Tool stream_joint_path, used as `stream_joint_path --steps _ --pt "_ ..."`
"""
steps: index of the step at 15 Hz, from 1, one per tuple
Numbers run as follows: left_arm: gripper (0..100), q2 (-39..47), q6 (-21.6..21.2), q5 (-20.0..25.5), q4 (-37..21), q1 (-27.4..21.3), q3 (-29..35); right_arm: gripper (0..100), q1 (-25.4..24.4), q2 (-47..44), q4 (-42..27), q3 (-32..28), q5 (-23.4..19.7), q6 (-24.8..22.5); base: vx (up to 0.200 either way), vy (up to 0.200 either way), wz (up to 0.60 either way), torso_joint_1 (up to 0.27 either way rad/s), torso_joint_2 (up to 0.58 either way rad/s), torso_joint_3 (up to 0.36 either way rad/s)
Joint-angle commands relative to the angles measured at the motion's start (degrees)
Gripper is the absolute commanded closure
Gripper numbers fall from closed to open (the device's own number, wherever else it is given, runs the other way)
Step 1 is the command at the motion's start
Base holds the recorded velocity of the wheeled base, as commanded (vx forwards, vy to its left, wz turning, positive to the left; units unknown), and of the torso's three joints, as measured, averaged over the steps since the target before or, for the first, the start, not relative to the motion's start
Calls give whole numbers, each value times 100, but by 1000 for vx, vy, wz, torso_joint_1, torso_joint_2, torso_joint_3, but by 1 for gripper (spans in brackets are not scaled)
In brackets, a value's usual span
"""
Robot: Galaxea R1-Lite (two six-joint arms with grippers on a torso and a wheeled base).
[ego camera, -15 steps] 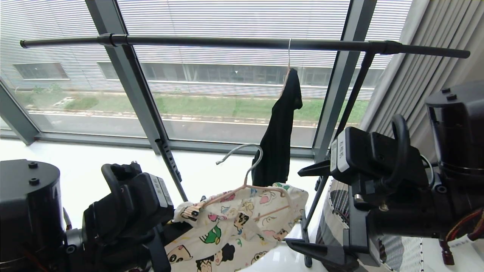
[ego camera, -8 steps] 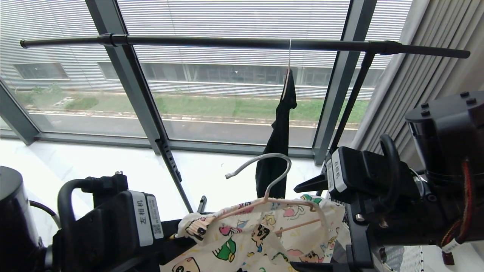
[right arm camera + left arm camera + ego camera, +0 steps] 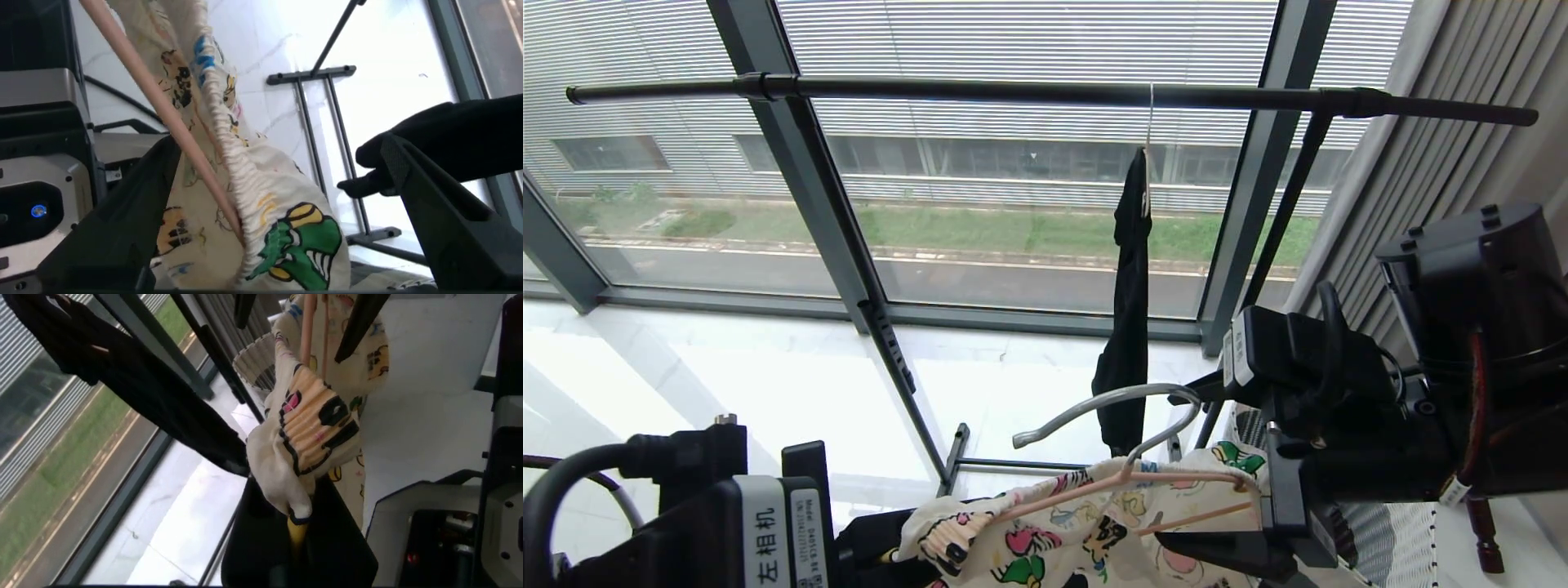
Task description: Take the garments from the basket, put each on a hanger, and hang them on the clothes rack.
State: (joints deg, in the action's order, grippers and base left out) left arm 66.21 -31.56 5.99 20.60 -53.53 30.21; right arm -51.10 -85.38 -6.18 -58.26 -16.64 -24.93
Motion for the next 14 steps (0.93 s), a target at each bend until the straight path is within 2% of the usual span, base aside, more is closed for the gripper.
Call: stream_joint_path --steps 1,3,7,8,14 --pt "100 -11 1 -1 5 -8 38 0 4 -66 91 78 -6 -12 0 0 0 0 0 0" --pt "100 -11 1 -1 5 -17 55 0 -23 -163 372 139 -6 -21 0 0 0 0 0 0" --pt "100 -11 1 -1 5 -17 55 0 -49 -233 425 139 -6 -82 0 0 0 0 0 0" --pt "100 -11 1 -1 5 -17 55 100 -49 -224 425 139 -23 -109 0 0 0 0 0 0" --pt "100 -11 -8 -1 5 -17 55 100 -31 -207 433 131 3 -196 0 0 0 0 0 0"
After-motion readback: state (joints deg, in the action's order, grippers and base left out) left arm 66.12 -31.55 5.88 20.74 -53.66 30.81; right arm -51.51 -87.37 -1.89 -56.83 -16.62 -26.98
